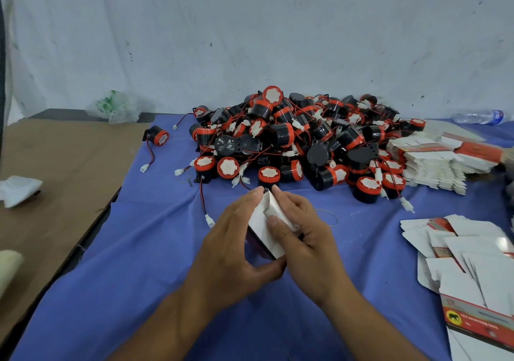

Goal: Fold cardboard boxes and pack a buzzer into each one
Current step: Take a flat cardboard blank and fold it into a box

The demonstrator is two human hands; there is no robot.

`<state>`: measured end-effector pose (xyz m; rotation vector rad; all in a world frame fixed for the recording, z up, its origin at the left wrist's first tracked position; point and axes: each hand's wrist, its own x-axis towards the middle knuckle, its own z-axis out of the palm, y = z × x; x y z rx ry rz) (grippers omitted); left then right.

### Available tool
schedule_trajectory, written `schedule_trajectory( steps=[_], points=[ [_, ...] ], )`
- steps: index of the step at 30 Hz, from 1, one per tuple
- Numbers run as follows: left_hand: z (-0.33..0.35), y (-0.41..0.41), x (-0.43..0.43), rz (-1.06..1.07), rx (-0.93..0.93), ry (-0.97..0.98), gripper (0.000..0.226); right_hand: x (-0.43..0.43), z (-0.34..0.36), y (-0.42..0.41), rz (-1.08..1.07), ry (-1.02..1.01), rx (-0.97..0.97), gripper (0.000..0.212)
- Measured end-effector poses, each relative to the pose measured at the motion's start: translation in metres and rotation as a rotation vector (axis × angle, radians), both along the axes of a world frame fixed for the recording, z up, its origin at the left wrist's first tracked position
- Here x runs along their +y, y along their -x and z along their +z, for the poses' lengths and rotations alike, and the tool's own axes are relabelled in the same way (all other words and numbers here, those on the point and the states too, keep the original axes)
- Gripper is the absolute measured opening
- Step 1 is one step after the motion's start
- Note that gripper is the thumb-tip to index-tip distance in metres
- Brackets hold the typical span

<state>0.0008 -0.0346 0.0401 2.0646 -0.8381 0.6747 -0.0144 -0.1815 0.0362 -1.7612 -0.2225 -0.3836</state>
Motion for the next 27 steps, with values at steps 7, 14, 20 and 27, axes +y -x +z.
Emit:
schedule_trajectory(
  steps=[7, 14, 20, 27],
  points=[
    [-0.003, -0.002, 0.001, 0.023, -0.015, -0.020, 0.086, -0.002, -0.001, 0.000, 0.000, 0.268, -0.085, 0.045],
    [-0.005, -0.006, -0.001, -0.035, 0.023, -0.007, 0.091, -0.004, 0.001, -0.001, -0.009, 0.257, -0.032, 0.042],
    [-0.004, -0.006, 0.004, -0.012, 0.008, -0.006, 0.091, -0.008, 0.006, -0.002, 0.112, 0.175, 0.051, 0.042],
    [-0.002, -0.006, 0.005, -0.039, -0.026, 0.006, 0.087, -0.015, 0.008, -0.004, 0.085, 0.075, 0.089, 0.042]
  ],
)
